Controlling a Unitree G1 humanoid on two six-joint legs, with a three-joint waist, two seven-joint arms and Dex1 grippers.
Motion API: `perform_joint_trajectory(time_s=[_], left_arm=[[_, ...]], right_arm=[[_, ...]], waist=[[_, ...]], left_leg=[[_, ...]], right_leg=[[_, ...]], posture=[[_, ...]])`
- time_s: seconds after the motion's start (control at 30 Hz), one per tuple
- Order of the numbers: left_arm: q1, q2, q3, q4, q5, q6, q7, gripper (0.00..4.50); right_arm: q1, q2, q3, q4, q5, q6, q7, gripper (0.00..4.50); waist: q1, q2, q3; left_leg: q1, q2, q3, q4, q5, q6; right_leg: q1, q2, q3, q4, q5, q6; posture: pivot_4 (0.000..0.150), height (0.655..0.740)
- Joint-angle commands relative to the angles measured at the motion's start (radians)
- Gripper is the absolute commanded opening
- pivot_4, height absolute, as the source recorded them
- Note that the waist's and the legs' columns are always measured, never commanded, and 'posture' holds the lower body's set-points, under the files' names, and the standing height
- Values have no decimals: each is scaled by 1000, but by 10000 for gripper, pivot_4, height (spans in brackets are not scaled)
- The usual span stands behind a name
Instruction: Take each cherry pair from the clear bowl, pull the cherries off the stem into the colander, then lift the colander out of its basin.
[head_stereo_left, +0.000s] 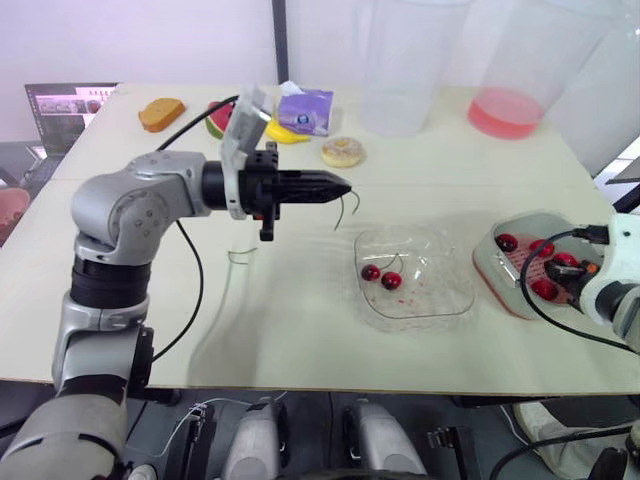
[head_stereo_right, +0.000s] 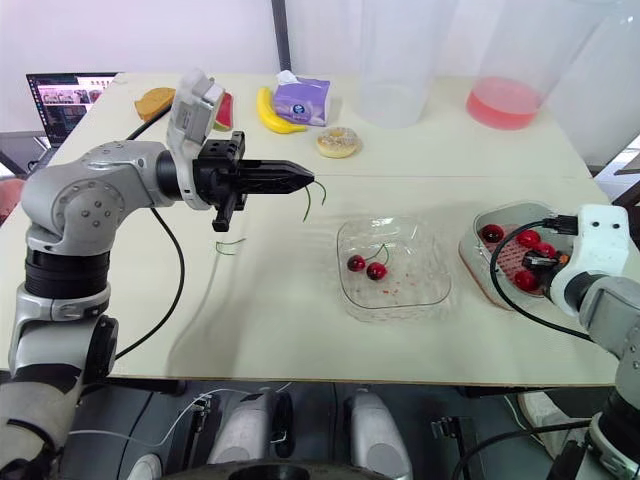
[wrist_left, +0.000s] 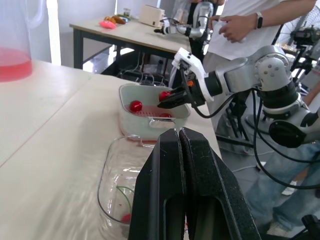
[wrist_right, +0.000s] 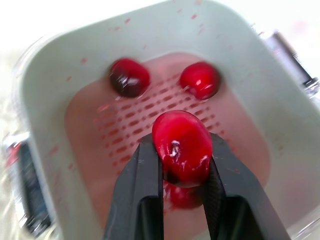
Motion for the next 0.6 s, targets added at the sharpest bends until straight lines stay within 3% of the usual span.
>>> perform_joint_trajectory(time_s=[0.03,0.13,0.3,0.47,0.6], left_arm=[[-6,3,13,-19,1,-19,0,0],[-6,3,13,-16,2,-20,0,0],[-9,5,12,-8,6,-25,-5,0],[-7,14,12,-7,15,-28,-11,0],[-4,22,9,-8,26,-34,-15,0]], right_arm=[[-25,13,-16,-7,-29,-32,5,27615],[-34,12,-19,-9,-41,-28,19,43477],[-78,2,-52,-44,1,-27,84,44357],[-61,-72,-28,-141,147,-81,298,44357],[-64,-98,-51,-223,395,-156,508,44357]], waist=[[0,0,0],[0,0,0],[0,0,0],[-1,0,0],[-1,0,0]], left_leg=[[0,0,0,0,0,0],[0,0,0,0,0,0],[0,0,0,0,0,0],[0,0,0,0,0,0],[0,0,-1,0,0,0]], right_leg=[[0,0,0,0,0,0],[0,0,0,0,0,0],[0,0,0,0,0,0],[0,1,0,0,0,0],[1,1,0,0,0,0]], posture=[[1500,7400],[1500,7400],[1500,7400],[1500,7400],[1500,7400]])
